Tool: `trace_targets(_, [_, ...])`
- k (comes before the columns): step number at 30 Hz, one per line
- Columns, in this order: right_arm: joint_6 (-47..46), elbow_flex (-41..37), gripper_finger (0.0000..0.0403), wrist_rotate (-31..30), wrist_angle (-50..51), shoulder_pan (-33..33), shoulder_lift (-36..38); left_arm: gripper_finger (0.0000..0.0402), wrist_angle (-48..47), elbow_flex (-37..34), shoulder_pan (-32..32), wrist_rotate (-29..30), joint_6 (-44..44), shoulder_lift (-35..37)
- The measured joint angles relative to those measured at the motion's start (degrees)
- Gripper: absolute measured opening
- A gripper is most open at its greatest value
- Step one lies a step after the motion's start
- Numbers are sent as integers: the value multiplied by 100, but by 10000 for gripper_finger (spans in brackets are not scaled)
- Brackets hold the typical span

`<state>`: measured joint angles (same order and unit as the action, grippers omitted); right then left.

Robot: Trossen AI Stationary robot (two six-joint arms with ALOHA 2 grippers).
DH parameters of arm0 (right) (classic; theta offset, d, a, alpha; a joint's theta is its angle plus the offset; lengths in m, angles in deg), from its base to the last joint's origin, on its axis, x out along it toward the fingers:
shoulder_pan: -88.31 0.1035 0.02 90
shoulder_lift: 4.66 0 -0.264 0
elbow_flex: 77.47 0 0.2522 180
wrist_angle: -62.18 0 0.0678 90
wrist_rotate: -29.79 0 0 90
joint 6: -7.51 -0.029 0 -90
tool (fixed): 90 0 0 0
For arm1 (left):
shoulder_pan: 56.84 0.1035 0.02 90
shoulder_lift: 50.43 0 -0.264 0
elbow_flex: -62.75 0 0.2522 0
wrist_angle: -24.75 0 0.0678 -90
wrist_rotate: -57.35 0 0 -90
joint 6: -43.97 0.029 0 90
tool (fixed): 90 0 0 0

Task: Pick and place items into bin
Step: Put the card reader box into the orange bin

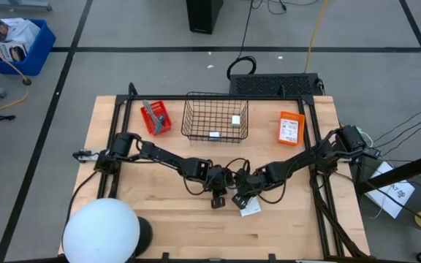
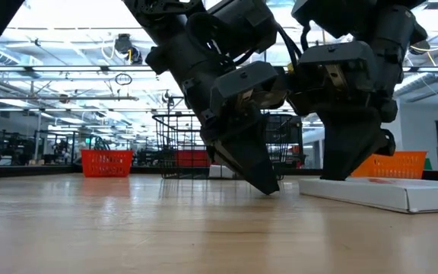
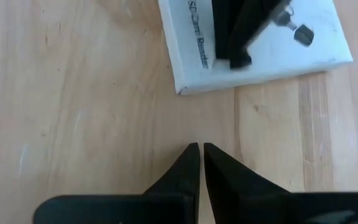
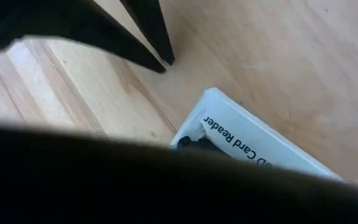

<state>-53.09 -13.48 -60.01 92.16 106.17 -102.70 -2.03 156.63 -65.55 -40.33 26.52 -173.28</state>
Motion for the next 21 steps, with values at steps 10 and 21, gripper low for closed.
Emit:
trace_targets(10, [-164,-28,0,-520,962,105,773,31,-27,4,1,0,30,2])
trace_targets(21, [-257,-12,0,-422,1564,128,863,31,-11,4,-2,2,48,2])
